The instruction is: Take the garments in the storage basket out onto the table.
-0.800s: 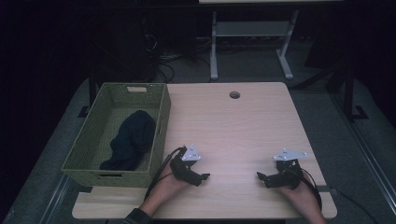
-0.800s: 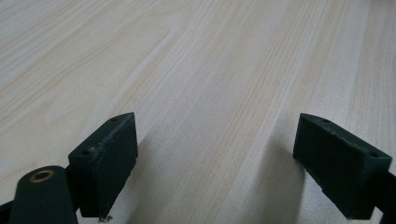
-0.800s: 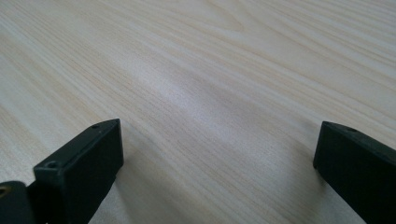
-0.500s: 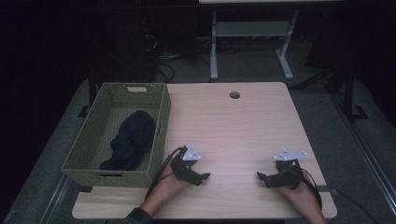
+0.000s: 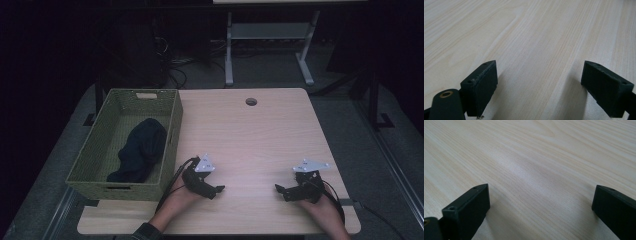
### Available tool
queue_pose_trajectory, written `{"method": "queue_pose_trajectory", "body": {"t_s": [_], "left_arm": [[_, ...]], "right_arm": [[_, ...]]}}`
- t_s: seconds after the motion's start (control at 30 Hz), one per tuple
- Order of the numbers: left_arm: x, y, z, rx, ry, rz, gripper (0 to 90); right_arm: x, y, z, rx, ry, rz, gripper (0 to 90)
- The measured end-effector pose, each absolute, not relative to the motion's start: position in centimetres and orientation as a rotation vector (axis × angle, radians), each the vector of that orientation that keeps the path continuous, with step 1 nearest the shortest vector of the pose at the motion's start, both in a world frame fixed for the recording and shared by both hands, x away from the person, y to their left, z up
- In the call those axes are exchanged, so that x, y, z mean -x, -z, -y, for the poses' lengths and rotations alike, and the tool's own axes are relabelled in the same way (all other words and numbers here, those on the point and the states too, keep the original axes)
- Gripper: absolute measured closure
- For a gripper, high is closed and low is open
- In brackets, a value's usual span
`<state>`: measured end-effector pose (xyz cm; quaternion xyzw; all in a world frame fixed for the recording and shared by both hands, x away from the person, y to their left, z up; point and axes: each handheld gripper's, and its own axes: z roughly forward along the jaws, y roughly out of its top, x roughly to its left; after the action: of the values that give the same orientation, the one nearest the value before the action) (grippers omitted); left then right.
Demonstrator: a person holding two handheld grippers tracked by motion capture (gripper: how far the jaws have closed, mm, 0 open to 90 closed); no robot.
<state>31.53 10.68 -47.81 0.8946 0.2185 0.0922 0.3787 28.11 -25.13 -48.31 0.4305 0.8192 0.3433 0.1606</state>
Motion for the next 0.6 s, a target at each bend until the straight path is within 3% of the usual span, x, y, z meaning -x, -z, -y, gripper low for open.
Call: {"method": "queue_pose_trajectory", "body": {"t_s": [0.6], "left_arm": [[-31.76,47.51,-10.54,-2.316,-0.228,-0.568,13.5]], "right_arm": [[-28.11,48.31,25.13,-1.23,-0.981,-2.34,1.2]]}}
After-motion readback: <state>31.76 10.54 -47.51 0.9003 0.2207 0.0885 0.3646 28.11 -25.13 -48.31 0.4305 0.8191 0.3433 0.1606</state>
